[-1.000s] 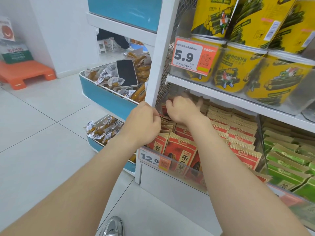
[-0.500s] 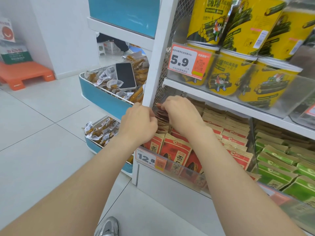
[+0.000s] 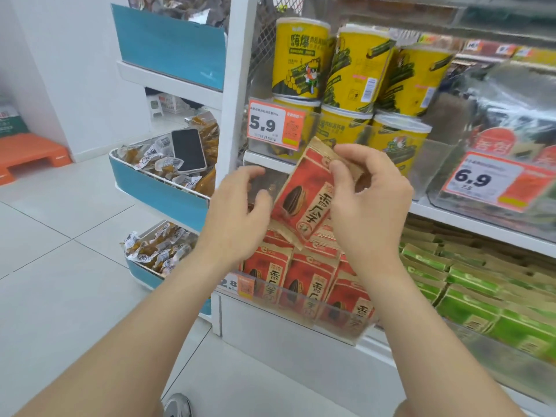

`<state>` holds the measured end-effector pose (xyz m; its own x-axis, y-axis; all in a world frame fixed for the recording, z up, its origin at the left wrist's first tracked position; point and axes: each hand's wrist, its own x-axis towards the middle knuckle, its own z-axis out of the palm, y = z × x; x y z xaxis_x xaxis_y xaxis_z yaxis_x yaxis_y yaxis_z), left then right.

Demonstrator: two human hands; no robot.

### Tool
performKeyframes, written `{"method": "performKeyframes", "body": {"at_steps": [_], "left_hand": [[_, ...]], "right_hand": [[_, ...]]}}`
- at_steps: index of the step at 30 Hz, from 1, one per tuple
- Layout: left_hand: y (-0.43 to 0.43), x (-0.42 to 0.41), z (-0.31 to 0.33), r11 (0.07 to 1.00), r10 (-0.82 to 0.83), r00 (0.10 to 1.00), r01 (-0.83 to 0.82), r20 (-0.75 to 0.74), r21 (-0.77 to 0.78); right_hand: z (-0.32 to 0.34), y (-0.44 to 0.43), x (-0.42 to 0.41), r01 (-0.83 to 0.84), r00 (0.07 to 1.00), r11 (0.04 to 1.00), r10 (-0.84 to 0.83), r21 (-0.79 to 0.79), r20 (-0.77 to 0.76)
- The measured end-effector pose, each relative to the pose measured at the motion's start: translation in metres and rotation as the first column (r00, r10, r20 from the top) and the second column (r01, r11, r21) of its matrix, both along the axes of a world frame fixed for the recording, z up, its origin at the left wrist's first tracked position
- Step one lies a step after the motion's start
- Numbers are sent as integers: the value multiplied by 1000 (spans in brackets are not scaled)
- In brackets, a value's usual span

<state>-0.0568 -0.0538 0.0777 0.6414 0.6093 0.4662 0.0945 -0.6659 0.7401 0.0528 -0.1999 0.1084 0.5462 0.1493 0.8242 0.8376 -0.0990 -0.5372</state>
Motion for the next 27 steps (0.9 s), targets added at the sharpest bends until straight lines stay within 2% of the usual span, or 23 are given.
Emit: {"method": "performKeyframes", "body": {"at_steps": [4,7,10,12,14,17,19,21,24,27], "left_hand": [[-37,4,4,973,-228,965,223,129,50],[-57,14,4,973,-232,954,226,192,55],[-67,20,6,972,-231,946,217,227,87],[-74,25,7,967,-254,938,248,237,52],[-81,29,6,953,-267,925,294,272,-66],[-89,37,3,912,-238,916,325,322,-251],[-93,43,3,899,-226,920,324,320,-295],[-99,48,1,885,-239,922,336,305,-322],[-111,50,2,790,-266,901,408,343,-458],[-120,52,5,663,-280,873,477,400,-576]], "right_hand": [[-1,-21,1,-63,937,996,79,57,-341],[-1,-37,1,-147,773,969,239,200,-588],[2,-49,-1,-258,547,871,488,418,-680],[3,-57,0,-302,472,810,585,502,-660],[2,-63,1,-305,470,796,603,523,-644],[-2,-68,1,-301,510,825,563,478,-651],[-5,-68,-1,-309,527,843,537,440,-658],[-10,-66,-4,-325,507,837,548,441,-666],[-11,-64,-9,-310,446,822,570,478,-690],[-8,-65,-13,-294,429,835,550,465,-716]]}}
